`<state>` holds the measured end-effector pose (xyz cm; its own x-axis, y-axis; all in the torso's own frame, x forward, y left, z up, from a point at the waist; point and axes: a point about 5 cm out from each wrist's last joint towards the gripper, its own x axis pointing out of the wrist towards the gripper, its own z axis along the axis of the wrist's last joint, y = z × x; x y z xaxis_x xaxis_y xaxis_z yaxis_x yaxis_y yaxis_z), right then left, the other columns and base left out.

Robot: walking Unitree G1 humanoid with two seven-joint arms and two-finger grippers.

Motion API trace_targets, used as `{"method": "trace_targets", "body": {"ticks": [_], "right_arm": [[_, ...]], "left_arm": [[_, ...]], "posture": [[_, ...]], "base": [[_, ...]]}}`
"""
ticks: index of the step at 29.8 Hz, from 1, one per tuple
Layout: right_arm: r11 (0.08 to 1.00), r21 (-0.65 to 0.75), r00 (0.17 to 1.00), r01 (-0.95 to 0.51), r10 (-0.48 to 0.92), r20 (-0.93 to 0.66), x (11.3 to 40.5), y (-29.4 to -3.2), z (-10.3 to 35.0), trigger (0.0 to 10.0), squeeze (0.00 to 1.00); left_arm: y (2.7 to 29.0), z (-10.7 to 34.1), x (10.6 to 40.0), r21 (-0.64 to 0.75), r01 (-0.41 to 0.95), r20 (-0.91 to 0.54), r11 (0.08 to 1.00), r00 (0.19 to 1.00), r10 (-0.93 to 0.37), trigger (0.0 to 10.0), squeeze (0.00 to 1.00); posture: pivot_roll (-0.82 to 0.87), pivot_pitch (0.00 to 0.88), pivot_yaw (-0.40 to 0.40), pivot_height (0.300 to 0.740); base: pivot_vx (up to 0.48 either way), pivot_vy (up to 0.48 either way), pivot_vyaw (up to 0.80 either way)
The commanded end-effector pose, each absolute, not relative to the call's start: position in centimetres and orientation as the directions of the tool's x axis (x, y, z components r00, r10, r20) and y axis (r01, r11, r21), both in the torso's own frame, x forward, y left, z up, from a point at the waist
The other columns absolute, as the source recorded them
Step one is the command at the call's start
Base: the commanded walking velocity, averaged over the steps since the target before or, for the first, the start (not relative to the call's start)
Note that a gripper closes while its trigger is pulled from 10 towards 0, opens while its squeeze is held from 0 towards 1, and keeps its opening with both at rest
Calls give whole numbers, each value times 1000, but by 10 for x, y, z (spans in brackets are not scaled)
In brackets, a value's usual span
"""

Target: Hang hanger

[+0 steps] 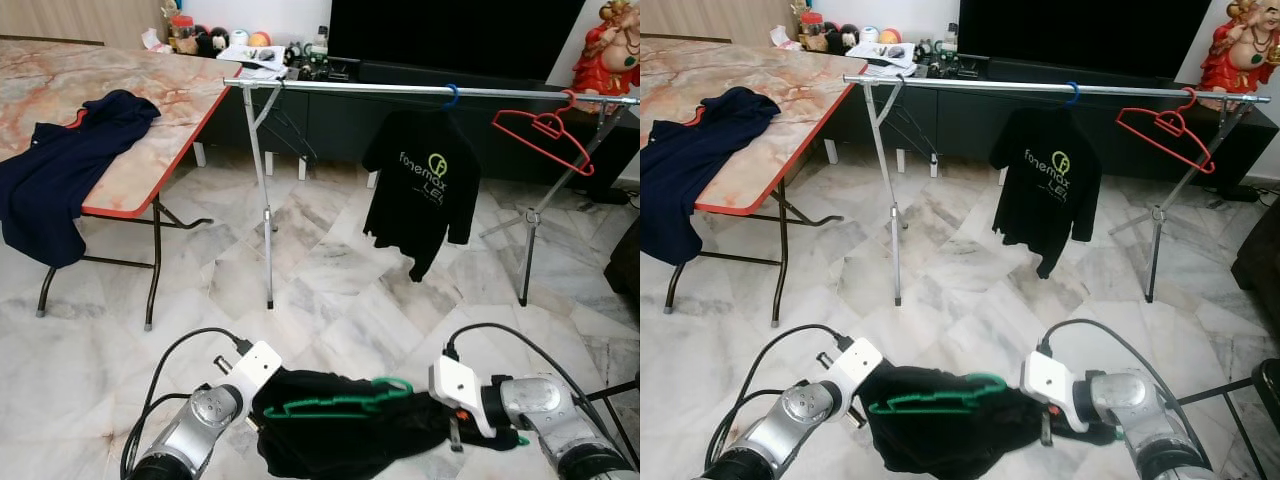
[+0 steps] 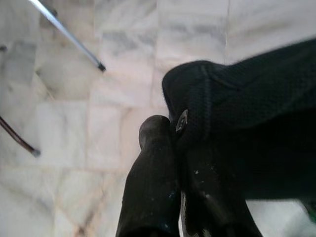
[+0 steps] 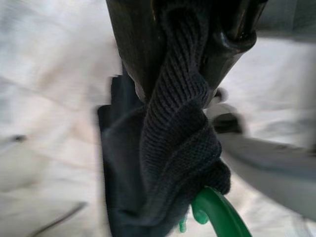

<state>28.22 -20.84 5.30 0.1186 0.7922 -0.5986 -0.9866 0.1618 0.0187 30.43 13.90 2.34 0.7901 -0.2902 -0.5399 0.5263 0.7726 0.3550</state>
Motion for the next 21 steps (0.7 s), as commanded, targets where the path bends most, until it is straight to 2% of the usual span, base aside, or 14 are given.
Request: {"method": "trace_targets", "body": {"ticks": [1, 5, 9, 10, 11, 12, 13, 14, 15, 16, 17, 19, 21], "right_arm": [[161, 73, 75, -984, 758, -648, 272, -233, 53, 0, 0], [119, 94, 13, -989, 684, -729, 264, -242, 46, 0, 0], [148, 67, 56, -987, 698, -714, 268, -239, 47, 0, 0], [146, 73, 52, -987, 702, -710, 268, -238, 47, 0, 0], [146, 73, 52, -987, 702, -710, 268, -238, 47, 0, 0], [142, 77, 46, -987, 704, -709, 267, -237, 47, 0, 0], [142, 77, 46, -987, 704, -709, 267, -237, 47, 0, 0], [136, 84, 37, -987, 707, -706, 267, -235, 46, 0, 0], [136, 84, 37, -987, 707, -706, 267, -235, 46, 0, 0], [130, 88, 31, -988, 713, -701, 266, -232, 45, 0, 0], [126, 93, 26, -988, 720, -694, 265, -230, 43, 0, 0], [126, 93, 26, -988, 720, -694, 265, -230, 43, 0, 0], [114, 110, 9, -987, 737, -676, 264, -224, 41, 0, 0]], "left_arm": [[171, 19, 302, 410, 446, -561, 796, 811, -166, 0, 0], [172, 20, 304, 414, 444, -551, 795, 817, -170, 0, 0], [161, 23, 299, 268, 541, -542, 797, 769, -340, 0, 0], [159, 24, 299, 264, 551, -529, 792, 769, -359, 0, 855], [159, 24, 299, 264, 551, -529, 792, 769, -359, 0, 855], [158, 27, 299, 267, 560, -517, 784, 770, -374, 0, 1000], [158, 27, 299, 267, 560, -517, 784, 770, -374, 0, 1000], [156, 29, 300, 248, 573, -509, 781, 763, -399, 2431, 1000], [156, 29, 300, 248, 573, -509, 781, 763, -399, 2431, 1000], [155, 32, 299, 227, 606, -502, 762, 743, -442, 10000, 1000], [157, 36, 297, 186, 637, -501, 748, 717, -485, 10000, 1000], [157, 36, 297, 186, 637, -501, 748, 717, -485, 10000, 1000], [165, 45, 290, 96, 726, -514, 681, 622, -591, 10000, 1000]], "posture": [[-7, 73, -89, 740], [-6, 77, -91, 740], [-5, 79, -93, 740], [-3, 80, -93, 740], [-3, 80, -93, 740], [-3, 80, -93, 740], [-3, 80, -93, 740], [0, 82, -93, 740], [0, 82, -93, 740], [1, 82, -93, 740], [3, 84, -93, 740], [3, 84, -93, 740], [9, 86, -90, 740]], "base": [[0, 0, 0], [0, 0, 0], [0, 0, 0], [0, 0, 0], [0, 0, 0], [0, 0, 0], [0, 0, 0], [0, 0, 0], [0, 0, 0], [0, 0, 0], [0, 0, 0], [0, 0, 0], [0, 0, 0]]}}
